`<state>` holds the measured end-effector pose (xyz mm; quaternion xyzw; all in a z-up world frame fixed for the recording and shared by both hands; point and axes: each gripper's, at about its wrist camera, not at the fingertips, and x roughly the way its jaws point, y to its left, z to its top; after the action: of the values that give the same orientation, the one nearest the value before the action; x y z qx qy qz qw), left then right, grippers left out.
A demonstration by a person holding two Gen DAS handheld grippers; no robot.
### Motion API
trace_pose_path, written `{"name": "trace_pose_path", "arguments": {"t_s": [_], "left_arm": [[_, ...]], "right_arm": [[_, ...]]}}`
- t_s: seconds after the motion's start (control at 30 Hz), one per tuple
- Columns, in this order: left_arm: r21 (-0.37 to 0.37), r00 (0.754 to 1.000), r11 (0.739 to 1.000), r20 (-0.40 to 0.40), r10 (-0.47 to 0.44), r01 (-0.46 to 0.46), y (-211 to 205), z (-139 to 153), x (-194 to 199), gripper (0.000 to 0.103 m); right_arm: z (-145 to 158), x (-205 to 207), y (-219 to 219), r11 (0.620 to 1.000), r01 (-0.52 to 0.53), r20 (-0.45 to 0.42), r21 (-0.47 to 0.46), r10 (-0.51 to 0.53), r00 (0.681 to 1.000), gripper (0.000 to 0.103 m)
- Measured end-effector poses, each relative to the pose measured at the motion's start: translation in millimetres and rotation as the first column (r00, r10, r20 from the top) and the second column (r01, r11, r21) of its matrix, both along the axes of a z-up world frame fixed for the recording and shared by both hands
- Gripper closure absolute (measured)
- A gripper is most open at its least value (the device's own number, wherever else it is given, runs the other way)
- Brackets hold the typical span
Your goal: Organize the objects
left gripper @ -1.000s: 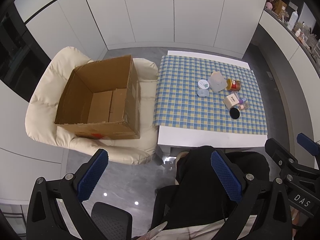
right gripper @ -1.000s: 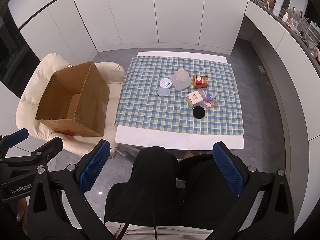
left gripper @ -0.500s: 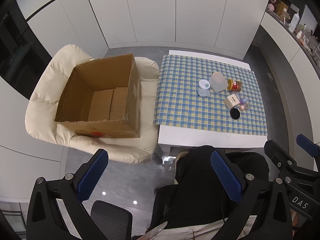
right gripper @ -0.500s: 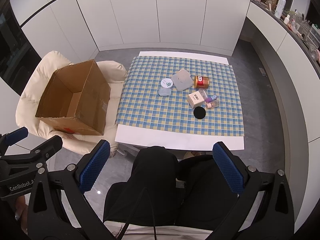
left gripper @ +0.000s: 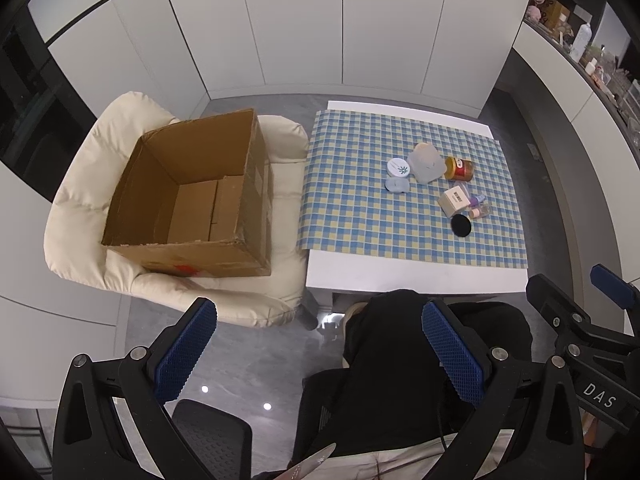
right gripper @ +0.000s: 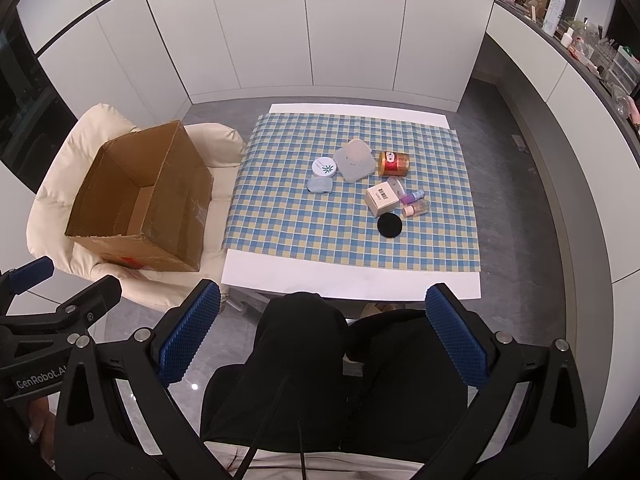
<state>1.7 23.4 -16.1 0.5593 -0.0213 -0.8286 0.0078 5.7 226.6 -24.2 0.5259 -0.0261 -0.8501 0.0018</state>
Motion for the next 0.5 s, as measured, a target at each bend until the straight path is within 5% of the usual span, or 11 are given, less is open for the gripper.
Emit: {"name": "trace_pose_path", "arguments": {"t_s": [0.5], "left_arm": [[-0.024, 0.999, 0.999, -0.011, -0.032, 0.032, 42.5, 1.8, -1.4, 0.0]], "right_arm": [[-6.3, 5.5, 44.9, 0.998, 0.056, 0.004, -0.006, -0.056, 0.998, 0.0]]}}
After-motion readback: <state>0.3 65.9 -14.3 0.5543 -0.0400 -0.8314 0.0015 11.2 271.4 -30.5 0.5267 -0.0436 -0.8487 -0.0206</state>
